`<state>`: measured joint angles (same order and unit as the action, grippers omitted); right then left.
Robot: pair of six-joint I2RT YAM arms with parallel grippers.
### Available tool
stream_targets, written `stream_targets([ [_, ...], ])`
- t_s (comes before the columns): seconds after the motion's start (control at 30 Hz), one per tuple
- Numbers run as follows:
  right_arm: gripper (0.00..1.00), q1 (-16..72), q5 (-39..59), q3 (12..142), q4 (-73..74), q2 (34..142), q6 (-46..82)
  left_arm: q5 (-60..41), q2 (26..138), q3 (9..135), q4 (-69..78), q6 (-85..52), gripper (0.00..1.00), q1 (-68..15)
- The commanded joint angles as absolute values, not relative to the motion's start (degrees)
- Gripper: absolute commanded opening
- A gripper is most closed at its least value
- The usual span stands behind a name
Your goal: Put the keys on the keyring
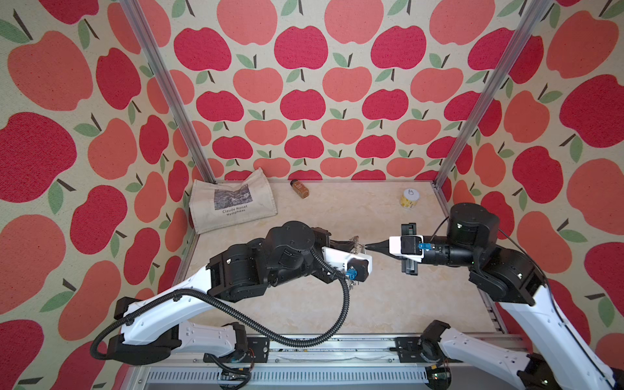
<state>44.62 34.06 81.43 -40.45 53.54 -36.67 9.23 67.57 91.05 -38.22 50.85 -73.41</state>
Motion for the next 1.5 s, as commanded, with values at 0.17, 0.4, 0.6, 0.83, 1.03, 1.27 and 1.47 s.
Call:
stream_targets([
  [0.17, 0.0, 45.09, 32.18, 81.73, -39.91, 53.7, -37.24, 9.3, 67.83, 93.76, -37.7, 50.14, 0.0, -74.27],
  [0.4, 0.0, 45.09, 32.25, 81.92, -39.64, 53.36, -37.03, 9.62, 67.74, 93.31, -38.18, 49.59, 0.0, -74.27],
  [0.6, 0.0, 45.18, 32.85, 80.77, -39.12, 52.4, -35.51, 9.77, 64.14, 87.85, -32.42, 46.95, 0.0, -74.27],
  [0.83, 0.0, 45.88, 33.18, 76.29, -37.97, 48.92, -34.48, 5.94, 56.62, 76.06, -22.19, 52.44, 0.0, -74.0],
  [1.03, 0.0, 50.03, 31.29, 72.54, -34.28, 46.28, -34.6, 5.34, 57.7, 75.0, -19.44, 56.96, 0.0, -73.74],
  [1.27, 0.0, 54.58, 24.46, 72.2, -34.83, 44.0, -38.18, 5.89, 61.37, 75.76, -18.14, 63.53, 0.0, -72.67],
  [1.47, 0.0, 54.67, 20.68, 71.13, -34.44, 42.0, -38.75, 5.98, 61.83, 76.46, -18.5, 65.11, 0.0, -72.15],
])
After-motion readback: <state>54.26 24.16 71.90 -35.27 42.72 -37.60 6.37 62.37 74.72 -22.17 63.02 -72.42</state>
